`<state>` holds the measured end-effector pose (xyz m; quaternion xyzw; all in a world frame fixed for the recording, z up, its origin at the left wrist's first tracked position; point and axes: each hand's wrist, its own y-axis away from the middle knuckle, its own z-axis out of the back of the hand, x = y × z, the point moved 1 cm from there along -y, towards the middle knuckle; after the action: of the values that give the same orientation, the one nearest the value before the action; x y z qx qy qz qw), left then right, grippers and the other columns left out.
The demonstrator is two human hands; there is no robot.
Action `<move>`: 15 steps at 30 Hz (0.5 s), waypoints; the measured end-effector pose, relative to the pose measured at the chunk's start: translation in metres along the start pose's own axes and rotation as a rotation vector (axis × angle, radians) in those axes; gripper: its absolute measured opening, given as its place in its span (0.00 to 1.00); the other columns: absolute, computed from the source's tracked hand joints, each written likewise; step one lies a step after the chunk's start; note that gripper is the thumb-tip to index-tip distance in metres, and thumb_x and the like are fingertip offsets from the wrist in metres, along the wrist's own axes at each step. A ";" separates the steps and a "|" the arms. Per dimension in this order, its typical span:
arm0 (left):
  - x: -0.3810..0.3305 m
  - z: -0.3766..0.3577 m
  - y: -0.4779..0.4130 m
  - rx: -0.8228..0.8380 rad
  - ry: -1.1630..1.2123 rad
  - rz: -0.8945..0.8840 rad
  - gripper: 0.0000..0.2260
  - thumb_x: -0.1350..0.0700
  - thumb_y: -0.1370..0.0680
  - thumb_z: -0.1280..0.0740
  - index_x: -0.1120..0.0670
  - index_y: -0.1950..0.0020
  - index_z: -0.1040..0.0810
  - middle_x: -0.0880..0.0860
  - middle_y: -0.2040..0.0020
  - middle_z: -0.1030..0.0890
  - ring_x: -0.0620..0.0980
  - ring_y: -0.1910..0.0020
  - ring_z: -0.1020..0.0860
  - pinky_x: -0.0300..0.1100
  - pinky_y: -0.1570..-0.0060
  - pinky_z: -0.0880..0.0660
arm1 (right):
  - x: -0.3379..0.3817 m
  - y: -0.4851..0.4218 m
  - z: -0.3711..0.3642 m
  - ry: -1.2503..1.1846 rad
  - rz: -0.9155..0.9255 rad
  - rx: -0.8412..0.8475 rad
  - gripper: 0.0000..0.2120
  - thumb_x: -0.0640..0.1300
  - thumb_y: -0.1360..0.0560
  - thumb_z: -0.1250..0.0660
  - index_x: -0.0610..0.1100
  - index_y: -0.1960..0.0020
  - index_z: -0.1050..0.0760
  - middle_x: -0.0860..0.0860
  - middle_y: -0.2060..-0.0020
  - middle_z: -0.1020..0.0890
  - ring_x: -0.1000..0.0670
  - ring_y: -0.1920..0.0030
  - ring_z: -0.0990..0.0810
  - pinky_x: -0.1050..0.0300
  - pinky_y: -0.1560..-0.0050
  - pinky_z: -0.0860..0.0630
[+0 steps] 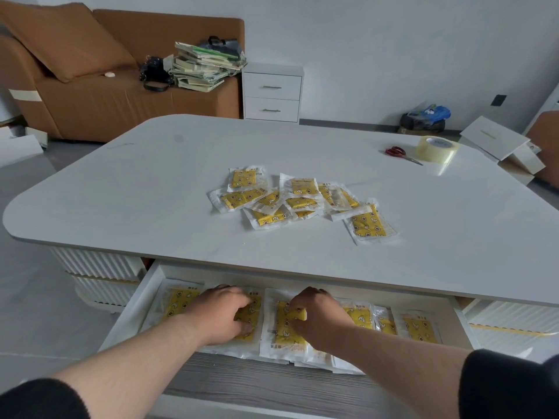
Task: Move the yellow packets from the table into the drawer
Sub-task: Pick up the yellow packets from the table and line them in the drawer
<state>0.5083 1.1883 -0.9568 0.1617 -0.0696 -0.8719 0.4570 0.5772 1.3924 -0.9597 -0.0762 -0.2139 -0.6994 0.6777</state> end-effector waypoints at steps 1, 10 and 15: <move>-0.001 0.002 0.002 -0.006 0.004 -0.001 0.28 0.41 0.25 0.34 0.45 0.26 0.34 0.44 0.28 0.31 0.46 0.30 0.33 0.44 0.31 0.34 | 0.001 0.002 0.003 -0.018 0.001 -0.009 0.18 0.50 0.22 0.37 0.51 0.34 0.26 0.53 0.35 0.26 0.49 0.37 0.27 0.56 0.39 0.27; -0.013 0.048 0.037 0.078 0.127 0.096 0.15 0.46 0.22 0.35 0.46 0.37 0.23 0.45 0.41 0.22 0.46 0.46 0.23 0.39 0.48 0.28 | -0.004 0.037 0.046 -0.103 0.011 -0.022 0.13 0.46 0.22 0.42 0.52 0.43 0.21 0.56 0.54 0.20 0.52 0.56 0.19 0.57 0.52 0.20; 0.001 0.099 0.062 -0.089 0.355 0.201 0.06 0.53 0.21 0.36 0.49 0.54 0.19 0.49 0.52 0.17 0.49 0.50 0.19 0.48 0.46 0.22 | -0.018 0.064 0.076 -0.119 -0.008 -0.117 0.12 0.43 0.21 0.40 0.50 0.44 0.20 0.57 0.53 0.19 0.56 0.56 0.20 0.63 0.52 0.24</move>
<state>0.5215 1.1490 -0.8480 0.2845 0.0349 -0.7818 0.5537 0.6269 1.4404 -0.8859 -0.1561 -0.2130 -0.7076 0.6554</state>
